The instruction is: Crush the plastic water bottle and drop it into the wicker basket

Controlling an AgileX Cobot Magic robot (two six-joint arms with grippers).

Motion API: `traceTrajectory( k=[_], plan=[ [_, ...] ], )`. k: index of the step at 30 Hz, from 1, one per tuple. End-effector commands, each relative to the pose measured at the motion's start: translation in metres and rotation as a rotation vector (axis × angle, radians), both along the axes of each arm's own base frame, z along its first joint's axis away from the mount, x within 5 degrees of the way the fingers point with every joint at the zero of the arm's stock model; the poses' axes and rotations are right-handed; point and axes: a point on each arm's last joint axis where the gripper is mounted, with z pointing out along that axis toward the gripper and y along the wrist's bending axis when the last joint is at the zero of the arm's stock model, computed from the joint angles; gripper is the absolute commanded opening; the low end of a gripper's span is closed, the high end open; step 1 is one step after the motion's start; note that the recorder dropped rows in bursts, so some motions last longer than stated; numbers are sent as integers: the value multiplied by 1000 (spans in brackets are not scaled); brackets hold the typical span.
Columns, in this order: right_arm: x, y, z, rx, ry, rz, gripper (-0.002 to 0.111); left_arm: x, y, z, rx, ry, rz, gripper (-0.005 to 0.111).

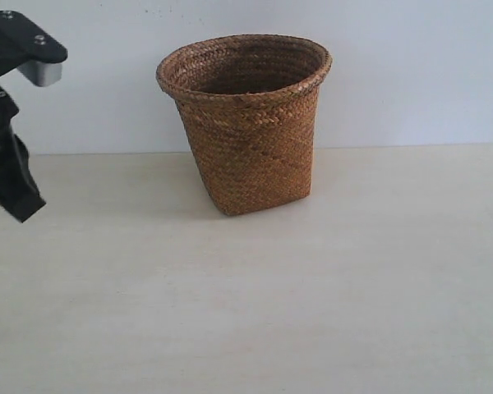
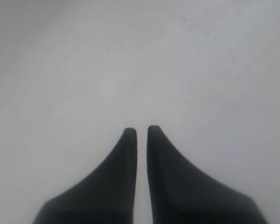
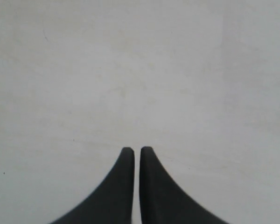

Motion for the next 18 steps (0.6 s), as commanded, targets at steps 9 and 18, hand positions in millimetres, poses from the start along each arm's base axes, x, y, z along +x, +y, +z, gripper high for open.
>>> traceTrajectory(
  k=[9,18],
  plan=[
    [-68,-5,14,67,-445,-15,0,-72,32,-22,-133,-161,0,4],
    [-117,-7,16,129,-806,-11,0,-122,54,-19,-318,-463,0,4]
  ],
)
